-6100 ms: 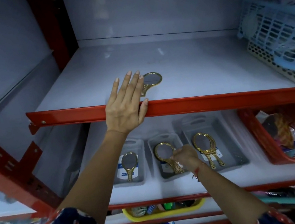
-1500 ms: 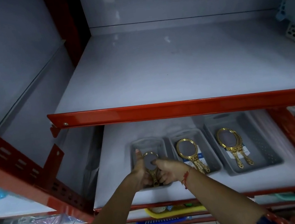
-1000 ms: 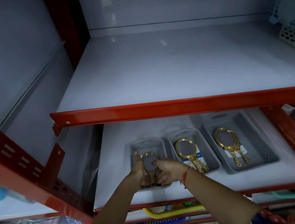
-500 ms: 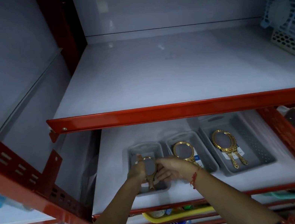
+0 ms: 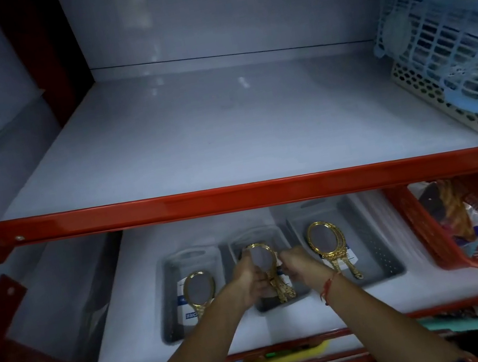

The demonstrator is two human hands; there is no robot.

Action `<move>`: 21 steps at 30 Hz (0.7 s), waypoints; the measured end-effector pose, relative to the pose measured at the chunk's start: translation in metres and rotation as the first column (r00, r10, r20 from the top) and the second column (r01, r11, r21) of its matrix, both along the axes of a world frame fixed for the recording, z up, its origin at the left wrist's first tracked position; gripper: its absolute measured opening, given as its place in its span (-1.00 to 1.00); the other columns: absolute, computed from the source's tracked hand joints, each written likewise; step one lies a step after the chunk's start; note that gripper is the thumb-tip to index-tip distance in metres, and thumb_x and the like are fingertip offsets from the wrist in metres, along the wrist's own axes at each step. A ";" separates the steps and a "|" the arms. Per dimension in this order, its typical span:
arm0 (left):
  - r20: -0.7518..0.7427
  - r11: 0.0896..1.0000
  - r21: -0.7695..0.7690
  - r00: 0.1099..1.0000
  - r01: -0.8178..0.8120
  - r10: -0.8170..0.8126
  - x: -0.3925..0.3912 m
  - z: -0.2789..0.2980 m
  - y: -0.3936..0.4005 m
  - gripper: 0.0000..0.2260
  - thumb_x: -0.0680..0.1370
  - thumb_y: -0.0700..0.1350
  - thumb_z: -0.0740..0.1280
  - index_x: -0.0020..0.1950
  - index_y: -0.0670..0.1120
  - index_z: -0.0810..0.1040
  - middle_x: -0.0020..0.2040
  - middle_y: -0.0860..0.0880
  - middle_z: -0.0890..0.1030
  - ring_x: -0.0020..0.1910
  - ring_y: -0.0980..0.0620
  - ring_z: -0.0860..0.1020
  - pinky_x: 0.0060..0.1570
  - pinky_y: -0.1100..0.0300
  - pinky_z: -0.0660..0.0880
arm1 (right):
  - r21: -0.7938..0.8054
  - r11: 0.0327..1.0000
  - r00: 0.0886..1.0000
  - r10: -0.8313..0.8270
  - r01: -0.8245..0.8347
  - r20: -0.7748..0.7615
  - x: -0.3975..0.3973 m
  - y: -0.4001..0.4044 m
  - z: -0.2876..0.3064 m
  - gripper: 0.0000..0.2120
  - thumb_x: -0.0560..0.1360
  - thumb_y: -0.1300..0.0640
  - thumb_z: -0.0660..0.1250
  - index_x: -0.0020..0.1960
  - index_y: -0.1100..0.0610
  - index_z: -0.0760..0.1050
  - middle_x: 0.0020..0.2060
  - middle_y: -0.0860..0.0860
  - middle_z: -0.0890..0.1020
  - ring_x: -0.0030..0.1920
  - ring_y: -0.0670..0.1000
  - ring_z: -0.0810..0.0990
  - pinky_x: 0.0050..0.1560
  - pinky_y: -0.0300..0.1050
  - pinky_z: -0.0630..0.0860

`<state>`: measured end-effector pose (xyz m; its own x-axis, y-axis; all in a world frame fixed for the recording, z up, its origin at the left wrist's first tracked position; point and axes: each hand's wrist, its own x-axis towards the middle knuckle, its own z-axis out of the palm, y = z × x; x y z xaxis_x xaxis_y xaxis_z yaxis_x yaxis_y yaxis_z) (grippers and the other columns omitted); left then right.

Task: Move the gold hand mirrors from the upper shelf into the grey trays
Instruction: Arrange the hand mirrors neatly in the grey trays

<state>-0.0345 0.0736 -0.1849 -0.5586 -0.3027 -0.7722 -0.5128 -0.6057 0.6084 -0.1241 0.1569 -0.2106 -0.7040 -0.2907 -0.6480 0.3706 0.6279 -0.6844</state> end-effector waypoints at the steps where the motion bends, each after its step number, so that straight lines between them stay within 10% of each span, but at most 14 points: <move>1: 0.005 1.000 -0.004 1.000 0.007 -0.007 -0.003 -0.002 0.005 -0.43 0.68 0.06 -0.02 0.08 -0.38 0.59 -0.33 -0.27 0.62 -0.40 -0.04 0.53 -0.41 0.24 0.48 | 0.017 1.000 1.000 0.020 -0.020 0.014 0.001 0.002 -0.001 -0.78 0.51 0.20 0.20 -0.30 0.20 0.39 -0.43 0.11 0.43 -0.40 0.06 0.43 -0.40 -0.18 0.22; 3: 0.026 0.999 -0.033 1.000 -0.010 0.011 -0.009 -0.008 0.018 -0.54 0.69 0.00 -0.02 0.23 -0.31 0.51 -0.23 -0.30 0.63 -0.53 -0.01 0.53 -0.54 0.34 0.48 | 0.036 0.997 0.997 0.066 -0.068 0.040 0.002 0.002 -0.006 -0.85 0.48 0.19 0.21 -0.23 0.22 0.45 -0.31 0.14 0.51 -0.20 0.11 0.52 -0.32 -0.13 0.35; 7: 0.042 0.993 -0.021 0.992 -0.114 0.115 -0.013 -0.024 0.025 -0.53 0.68 0.01 -0.01 0.36 -0.31 0.42 0.07 -0.33 0.60 0.06 -0.30 0.58 0.28 -0.06 0.43 | 0.104 0.981 0.982 0.151 -0.163 0.110 0.003 0.003 -0.008 -0.75 0.58 0.20 0.12 -0.25 0.13 0.42 -0.28 0.06 0.51 -0.06 0.11 0.54 -0.15 -0.09 0.54; 12: 0.113 0.989 -0.049 0.983 -0.143 0.148 -0.016 -0.026 0.025 -0.49 0.66 0.15 -0.04 0.29 -0.20 0.45 -0.15 -0.14 0.52 -0.20 -0.09 0.50 -0.15 0.09 0.51 | 0.092 0.971 0.963 0.202 -0.221 0.176 0.001 0.006 -0.006 -0.72 0.59 0.19 0.09 0.17 0.26 0.49 -0.05 0.14 0.56 -0.07 0.10 0.54 -0.24 -0.16 0.52; 16: 0.176 0.994 -0.033 0.978 -0.108 0.112 -0.014 -0.021 0.027 -0.45 0.64 0.20 -0.02 -0.06 -0.28 0.43 -0.26 -0.16 0.48 -0.29 -0.10 0.47 -0.31 0.10 0.45 | 0.036 0.973 0.939 0.208 -0.226 0.273 -0.003 0.008 -0.012 -0.75 0.52 0.17 0.13 -0.17 0.26 0.53 -0.23 0.17 0.62 -0.21 0.14 0.59 0.22 0.06 0.51; 21: 0.213 0.993 -0.032 0.970 -0.110 0.114 -0.016 -0.022 0.028 -0.43 0.65 0.18 -0.04 -0.29 -0.24 0.38 -0.44 -0.17 0.52 -0.34 -0.06 0.44 -0.32 0.14 0.46 | 0.016 0.972 0.934 0.221 -0.235 0.281 -0.003 0.013 -0.013 -0.75 0.51 0.17 0.15 -0.27 0.24 0.49 0.07 0.30 0.65 -0.03 0.17 0.59 0.24 -0.01 0.49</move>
